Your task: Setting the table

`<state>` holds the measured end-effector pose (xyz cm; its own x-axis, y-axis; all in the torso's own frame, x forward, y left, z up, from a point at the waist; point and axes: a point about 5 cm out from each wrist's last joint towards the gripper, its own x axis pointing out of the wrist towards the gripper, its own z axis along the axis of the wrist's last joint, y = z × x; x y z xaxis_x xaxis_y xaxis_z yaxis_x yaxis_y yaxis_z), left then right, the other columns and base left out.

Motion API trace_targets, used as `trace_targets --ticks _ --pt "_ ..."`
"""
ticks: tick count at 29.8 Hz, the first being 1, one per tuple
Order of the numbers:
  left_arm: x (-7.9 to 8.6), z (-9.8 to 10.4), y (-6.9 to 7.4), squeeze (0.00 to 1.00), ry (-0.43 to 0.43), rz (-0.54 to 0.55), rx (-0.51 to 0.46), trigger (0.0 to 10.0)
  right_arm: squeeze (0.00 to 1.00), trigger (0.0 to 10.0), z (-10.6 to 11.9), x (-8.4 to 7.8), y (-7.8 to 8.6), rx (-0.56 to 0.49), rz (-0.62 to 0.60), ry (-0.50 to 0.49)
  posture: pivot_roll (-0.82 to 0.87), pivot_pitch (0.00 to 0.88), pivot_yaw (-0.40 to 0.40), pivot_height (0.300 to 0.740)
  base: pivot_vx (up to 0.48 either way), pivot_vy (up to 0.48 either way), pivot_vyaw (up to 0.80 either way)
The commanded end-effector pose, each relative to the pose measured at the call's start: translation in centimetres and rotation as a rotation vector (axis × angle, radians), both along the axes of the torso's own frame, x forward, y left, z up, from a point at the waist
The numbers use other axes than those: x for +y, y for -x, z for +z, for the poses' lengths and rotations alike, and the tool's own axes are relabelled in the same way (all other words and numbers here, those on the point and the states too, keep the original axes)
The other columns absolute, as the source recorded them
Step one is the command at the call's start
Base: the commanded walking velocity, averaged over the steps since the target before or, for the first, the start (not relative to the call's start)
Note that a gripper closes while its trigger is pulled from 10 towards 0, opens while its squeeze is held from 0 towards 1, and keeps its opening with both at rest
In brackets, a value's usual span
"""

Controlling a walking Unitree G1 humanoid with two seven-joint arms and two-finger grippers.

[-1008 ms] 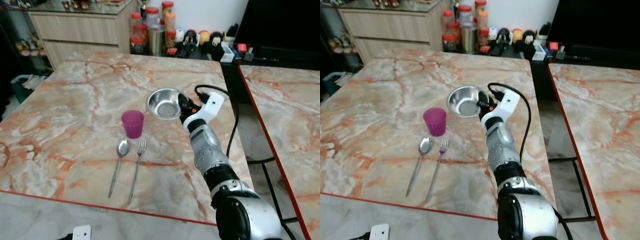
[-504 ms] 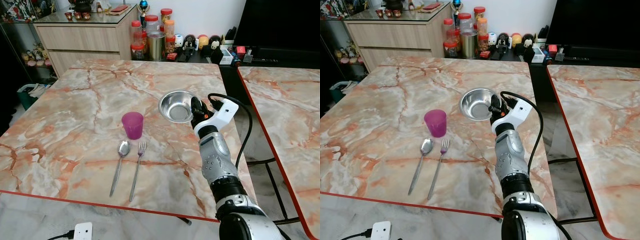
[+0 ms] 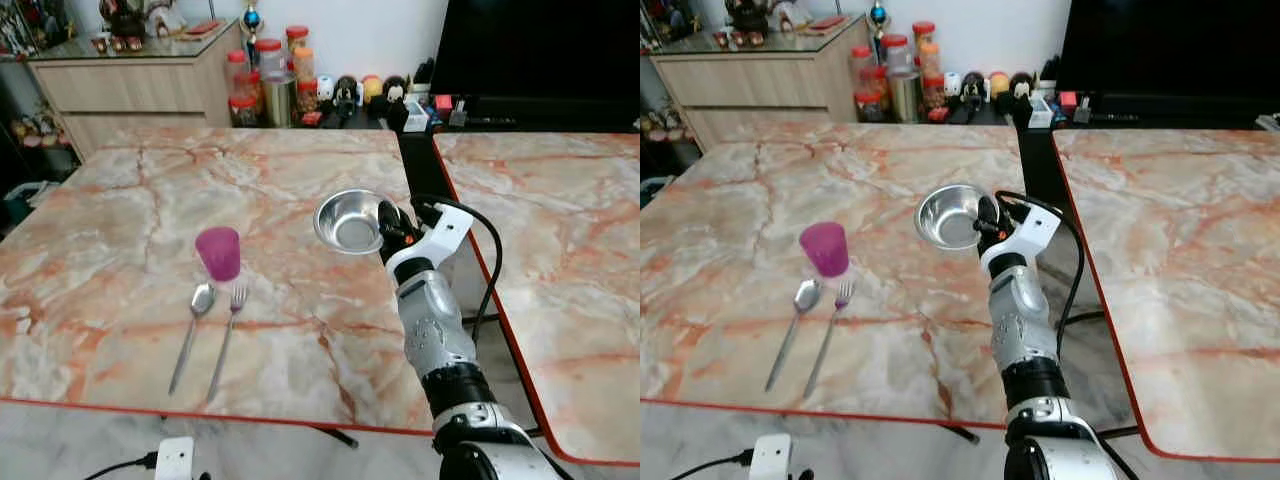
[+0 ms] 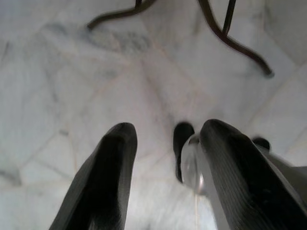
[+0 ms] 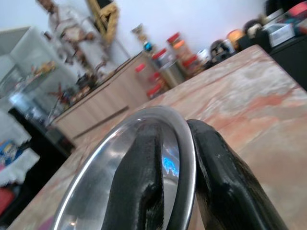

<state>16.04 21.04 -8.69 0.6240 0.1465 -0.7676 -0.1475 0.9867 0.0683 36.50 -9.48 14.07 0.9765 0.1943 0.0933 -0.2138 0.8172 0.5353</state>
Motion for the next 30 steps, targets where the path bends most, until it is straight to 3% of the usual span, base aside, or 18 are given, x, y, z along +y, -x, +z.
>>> trace_targets --ticks 1,12,30 --pt "0.0 -0.2 0.4 0.00 0.000 0.007 0.014 10.0 0.00 10.0 0.4 1.4 0.3 -0.013 0.018 -0.043 0.07 0.000 0.012 0.740 0.000 -0.446 0.00" --pt "0.0 0.0 0.0 0.00 0.000 -0.002 0.009 10.0 0.00 10.0 1.3 1.3 0.5 -0.061 0.013 -0.007 0.06 0.000 0.018 0.740 0.000 -0.440 0.16" --pt "-0.2 0.0 -0.2 0.00 0.012 0.009 0.004 10.0 0.00 10.0 1.6 1.0 0.6 -0.050 -0.011 -0.040 0.05 0.000 0.034 0.740 0.000 -0.437 0.00"
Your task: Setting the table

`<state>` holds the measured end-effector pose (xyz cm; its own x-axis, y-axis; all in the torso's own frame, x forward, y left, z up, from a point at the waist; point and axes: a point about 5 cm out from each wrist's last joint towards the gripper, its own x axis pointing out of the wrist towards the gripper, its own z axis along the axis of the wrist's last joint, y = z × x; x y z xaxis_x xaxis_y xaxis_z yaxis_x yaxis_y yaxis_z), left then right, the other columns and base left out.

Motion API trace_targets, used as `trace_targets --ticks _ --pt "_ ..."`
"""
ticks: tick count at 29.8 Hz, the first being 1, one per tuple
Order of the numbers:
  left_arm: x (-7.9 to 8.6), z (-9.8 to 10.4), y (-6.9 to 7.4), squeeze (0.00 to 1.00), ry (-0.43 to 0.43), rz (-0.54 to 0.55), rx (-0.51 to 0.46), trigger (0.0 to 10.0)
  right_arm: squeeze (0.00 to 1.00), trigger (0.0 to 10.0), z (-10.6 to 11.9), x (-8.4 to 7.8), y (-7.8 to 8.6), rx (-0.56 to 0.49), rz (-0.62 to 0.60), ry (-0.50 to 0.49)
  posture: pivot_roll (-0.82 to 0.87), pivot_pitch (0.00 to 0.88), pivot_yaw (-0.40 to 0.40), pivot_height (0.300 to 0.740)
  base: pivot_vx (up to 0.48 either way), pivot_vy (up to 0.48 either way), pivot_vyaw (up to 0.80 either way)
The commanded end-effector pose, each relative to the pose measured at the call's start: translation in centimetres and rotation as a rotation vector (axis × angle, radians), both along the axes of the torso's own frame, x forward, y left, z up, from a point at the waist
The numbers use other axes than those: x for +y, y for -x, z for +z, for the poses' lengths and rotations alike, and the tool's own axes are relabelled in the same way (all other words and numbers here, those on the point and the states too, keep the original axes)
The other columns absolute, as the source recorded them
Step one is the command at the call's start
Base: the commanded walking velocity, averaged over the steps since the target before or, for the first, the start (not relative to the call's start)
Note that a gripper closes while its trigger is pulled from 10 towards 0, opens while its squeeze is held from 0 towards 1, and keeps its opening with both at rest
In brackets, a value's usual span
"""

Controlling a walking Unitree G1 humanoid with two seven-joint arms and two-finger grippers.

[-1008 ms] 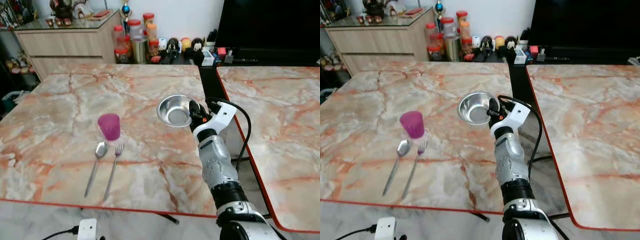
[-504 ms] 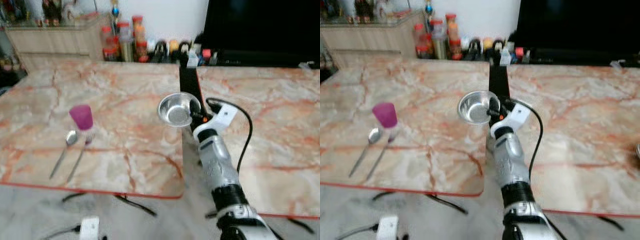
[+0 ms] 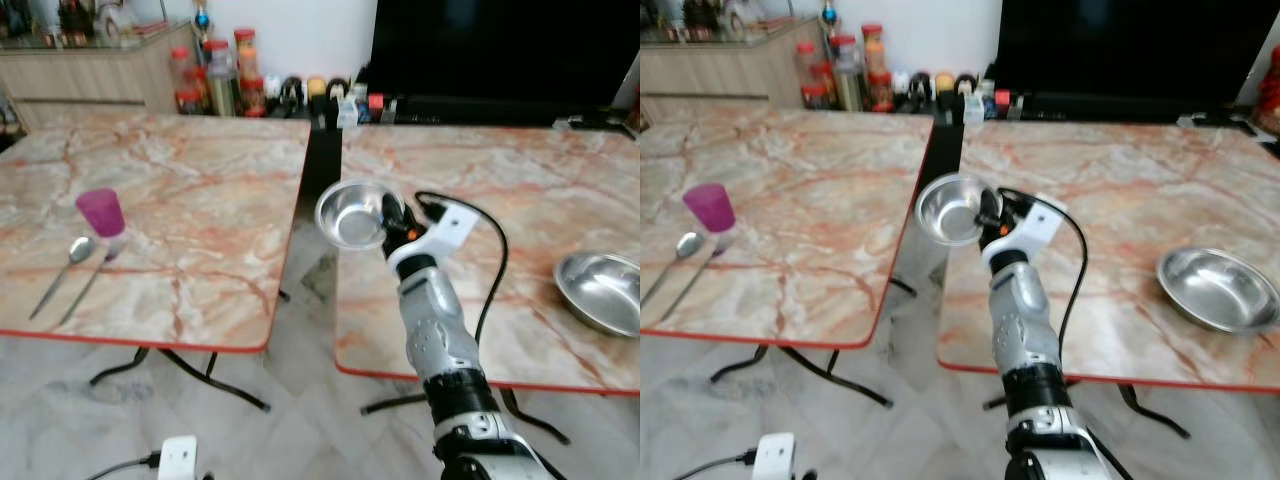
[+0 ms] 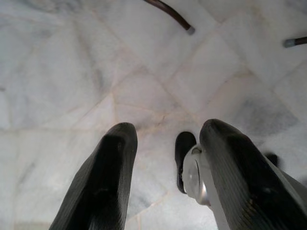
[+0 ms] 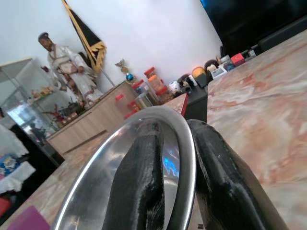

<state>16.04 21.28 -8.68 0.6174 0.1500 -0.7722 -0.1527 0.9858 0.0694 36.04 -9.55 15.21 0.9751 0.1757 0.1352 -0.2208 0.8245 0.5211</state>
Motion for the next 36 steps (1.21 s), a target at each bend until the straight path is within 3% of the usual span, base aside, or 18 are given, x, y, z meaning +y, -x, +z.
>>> trace_targets --ticks 1,24,36 --pt "-0.47 -0.04 -0.15 0.00 0.012 0.001 -0.001 10.0 0.00 10.0 0.47 1.02 0.14 -0.007 0.008 -0.045 0.05 0.000 0.035 0.740 0.000 -0.435 0.00" --pt "-0.68 0.04 -0.44 0.00 0.016 -0.006 -0.005 10.0 0.00 10.0 0.44 0.67 0.23 0.002 -0.007 -0.047 0.04 0.000 0.038 0.740 0.000 -0.417 0.00" --pt "-0.86 0.17 -0.65 0.00 0.039 0.019 -0.037 10.0 0.00 10.0 0.43 0.66 0.25 0.002 -0.003 -0.041 0.04 0.000 0.034 0.740 0.000 0.000 0.00"
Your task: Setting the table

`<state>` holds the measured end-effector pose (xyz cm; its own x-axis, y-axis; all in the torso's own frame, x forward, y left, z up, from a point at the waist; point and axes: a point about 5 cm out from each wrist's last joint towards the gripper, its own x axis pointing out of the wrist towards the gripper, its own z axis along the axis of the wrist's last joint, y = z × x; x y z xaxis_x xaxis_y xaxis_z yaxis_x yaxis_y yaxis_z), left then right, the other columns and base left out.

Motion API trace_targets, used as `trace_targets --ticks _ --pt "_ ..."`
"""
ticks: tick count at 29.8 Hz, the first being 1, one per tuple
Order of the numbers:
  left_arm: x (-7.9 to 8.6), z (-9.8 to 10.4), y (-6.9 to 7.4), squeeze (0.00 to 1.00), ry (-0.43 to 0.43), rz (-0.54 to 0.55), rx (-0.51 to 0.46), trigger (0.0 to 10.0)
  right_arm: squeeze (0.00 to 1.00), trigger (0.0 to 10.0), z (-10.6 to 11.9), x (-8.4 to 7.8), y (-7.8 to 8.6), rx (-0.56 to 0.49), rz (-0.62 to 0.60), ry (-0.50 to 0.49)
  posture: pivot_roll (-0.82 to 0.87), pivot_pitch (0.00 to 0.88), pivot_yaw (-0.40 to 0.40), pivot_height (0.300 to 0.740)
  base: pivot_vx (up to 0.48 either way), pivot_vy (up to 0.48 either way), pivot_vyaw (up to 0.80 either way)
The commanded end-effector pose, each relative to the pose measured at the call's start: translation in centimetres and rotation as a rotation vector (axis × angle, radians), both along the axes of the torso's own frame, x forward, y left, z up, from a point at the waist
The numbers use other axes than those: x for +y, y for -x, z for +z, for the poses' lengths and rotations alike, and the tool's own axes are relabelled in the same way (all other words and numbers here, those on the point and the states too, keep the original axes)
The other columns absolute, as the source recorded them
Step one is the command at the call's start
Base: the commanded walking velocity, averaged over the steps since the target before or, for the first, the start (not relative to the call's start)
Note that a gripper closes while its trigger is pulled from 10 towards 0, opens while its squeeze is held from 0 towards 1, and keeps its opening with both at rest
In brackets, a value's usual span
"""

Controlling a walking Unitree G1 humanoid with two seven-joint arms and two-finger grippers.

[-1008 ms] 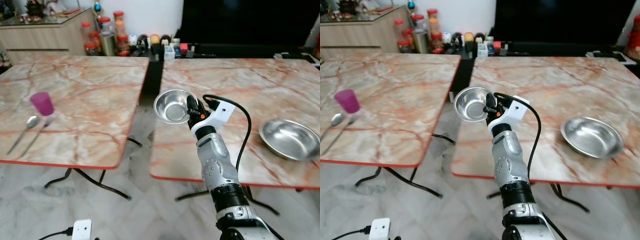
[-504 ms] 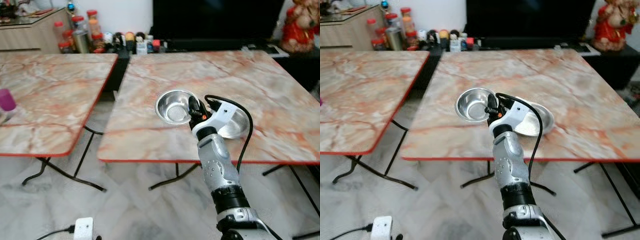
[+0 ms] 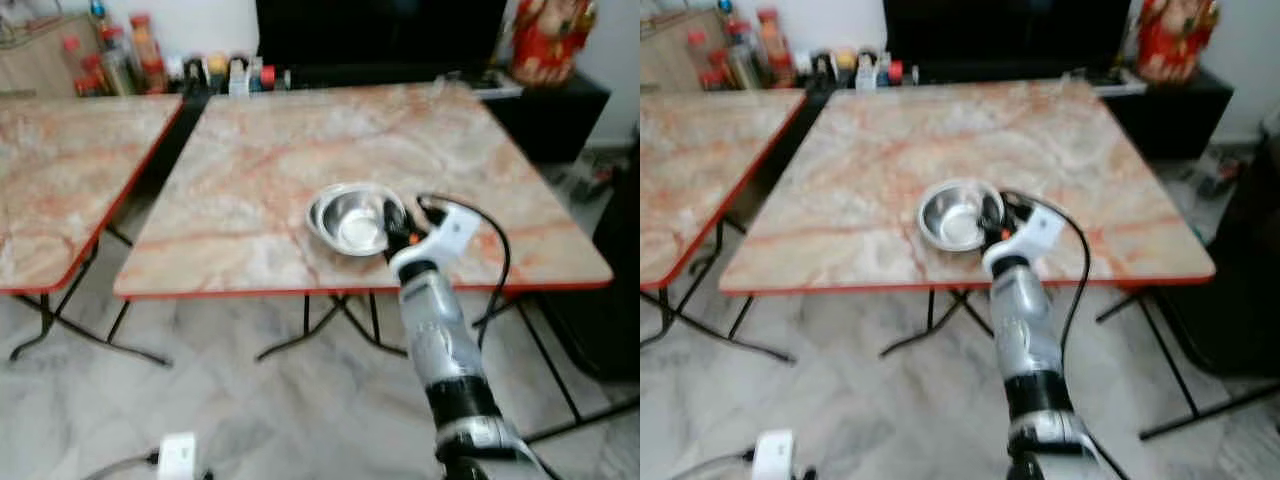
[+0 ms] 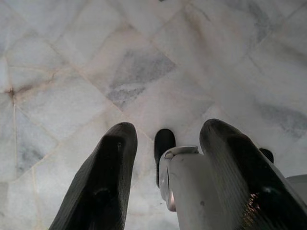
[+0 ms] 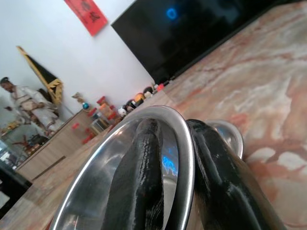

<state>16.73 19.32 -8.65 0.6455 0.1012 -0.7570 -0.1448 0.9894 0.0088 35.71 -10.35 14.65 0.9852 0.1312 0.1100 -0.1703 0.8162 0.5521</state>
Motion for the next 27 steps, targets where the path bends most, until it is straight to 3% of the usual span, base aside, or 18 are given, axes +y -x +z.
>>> trace_targets --ticks 1,10,27 --pt "1.12 0.14 0.05 0.00 -0.018 0.032 -0.001 10.0 0.00 10.0 0.98 1.50 -0.06 -0.029 0.039 -0.011 0.04 0.000 0.034 0.740 0.000 0.000 0.00" --pt "1.41 0.14 0.16 0.00 -0.021 0.048 0.000 10.0 0.00 10.0 1.01 1.80 0.02 -0.034 0.050 0.013 0.04 0.000 0.034 0.740 0.000 0.000 0.11" --pt "1.21 0.10 0.10 0.00 -0.014 0.040 0.006 10.0 0.00 10.0 0.86 1.76 -0.06 -0.025 0.044 -0.013 0.04 0.000 0.033 0.740 0.260 0.000 0.07"
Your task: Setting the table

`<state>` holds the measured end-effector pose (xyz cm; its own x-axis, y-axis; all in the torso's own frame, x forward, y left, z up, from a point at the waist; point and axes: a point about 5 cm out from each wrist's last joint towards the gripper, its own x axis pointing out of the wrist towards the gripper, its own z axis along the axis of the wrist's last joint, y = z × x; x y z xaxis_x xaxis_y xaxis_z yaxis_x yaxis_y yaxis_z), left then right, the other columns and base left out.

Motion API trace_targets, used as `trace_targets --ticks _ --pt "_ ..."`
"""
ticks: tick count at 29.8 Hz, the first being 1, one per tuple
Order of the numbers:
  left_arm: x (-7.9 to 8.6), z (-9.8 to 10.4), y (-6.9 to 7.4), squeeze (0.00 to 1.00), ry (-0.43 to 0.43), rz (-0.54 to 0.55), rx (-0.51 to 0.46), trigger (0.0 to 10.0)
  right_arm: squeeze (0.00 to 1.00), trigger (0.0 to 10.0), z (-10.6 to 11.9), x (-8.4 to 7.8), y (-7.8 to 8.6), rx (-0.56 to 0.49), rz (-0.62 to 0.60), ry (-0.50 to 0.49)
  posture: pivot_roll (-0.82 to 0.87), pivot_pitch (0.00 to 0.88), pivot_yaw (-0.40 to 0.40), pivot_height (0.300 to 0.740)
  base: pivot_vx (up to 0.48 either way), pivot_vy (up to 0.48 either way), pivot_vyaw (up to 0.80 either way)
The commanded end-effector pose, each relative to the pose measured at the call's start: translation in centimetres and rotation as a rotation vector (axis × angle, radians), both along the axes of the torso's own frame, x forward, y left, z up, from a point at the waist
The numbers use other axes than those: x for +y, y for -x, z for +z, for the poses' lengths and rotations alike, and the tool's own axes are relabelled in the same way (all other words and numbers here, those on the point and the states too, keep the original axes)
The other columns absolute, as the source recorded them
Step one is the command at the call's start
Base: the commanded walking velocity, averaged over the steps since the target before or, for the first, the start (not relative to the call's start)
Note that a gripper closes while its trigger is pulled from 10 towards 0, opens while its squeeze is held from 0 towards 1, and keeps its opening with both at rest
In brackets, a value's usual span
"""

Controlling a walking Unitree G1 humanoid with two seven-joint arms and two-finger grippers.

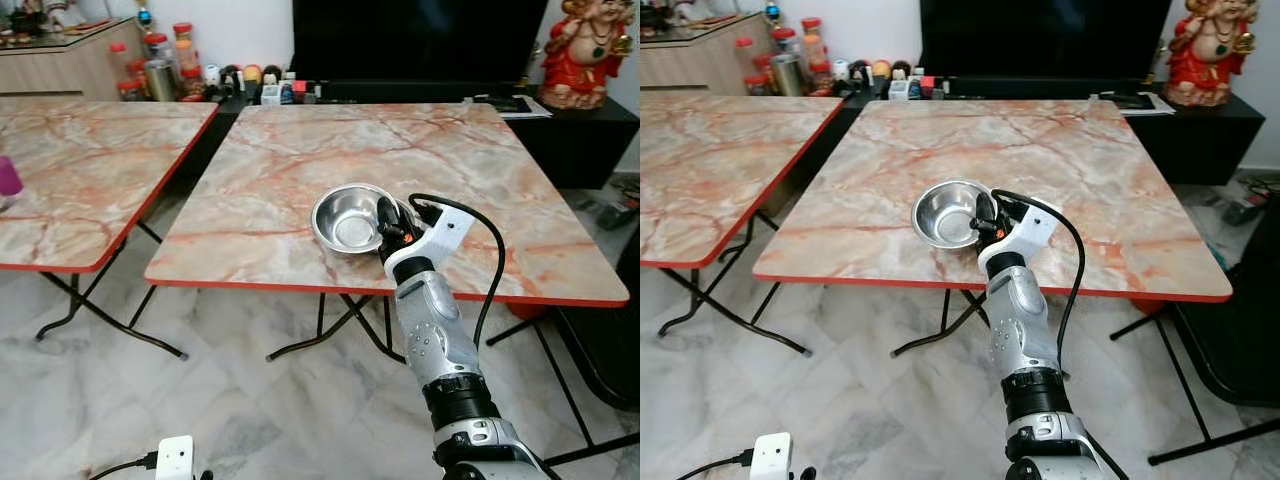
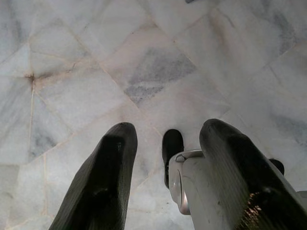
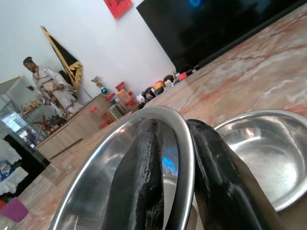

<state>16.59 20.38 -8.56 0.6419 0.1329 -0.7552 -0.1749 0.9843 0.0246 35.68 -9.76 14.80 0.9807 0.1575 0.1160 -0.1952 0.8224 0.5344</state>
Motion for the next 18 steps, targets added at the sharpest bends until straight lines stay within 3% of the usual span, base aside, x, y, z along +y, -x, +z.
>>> trace_targets --ticks 1,4,6,18 --pt "0.13 0.01 -0.05 0.00 0.002 0.009 0.005 10.0 0.00 10.0 0.70 1.19 -0.11 -0.014 0.020 -0.037 0.04 0.000 0.032 0.740 0.274 0.000 0.00" --pt "0.11 0.03 -0.12 0.00 0.001 0.007 0.004 10.0 0.00 10.0 0.67 1.30 -0.17 -0.008 0.035 -0.026 0.04 0.000 0.031 0.740 0.275 0.000 0.00" --pt "0.10 0.05 -0.16 0.00 0.001 0.007 0.004 10.0 0.00 10.0 0.68 1.32 -0.20 -0.008 0.036 -0.029 0.04 0.000 0.030 0.740 0.289 0.000 -0.80" --pt "0.09 0.12 -0.34 0.00 0.001 0.003 0.002 10.0 0.00 10.0 0.86 1.44 -0.23 -0.025 0.038 -0.031 0.03 0.000 0.027 0.740 0.295 0.000 0.00"
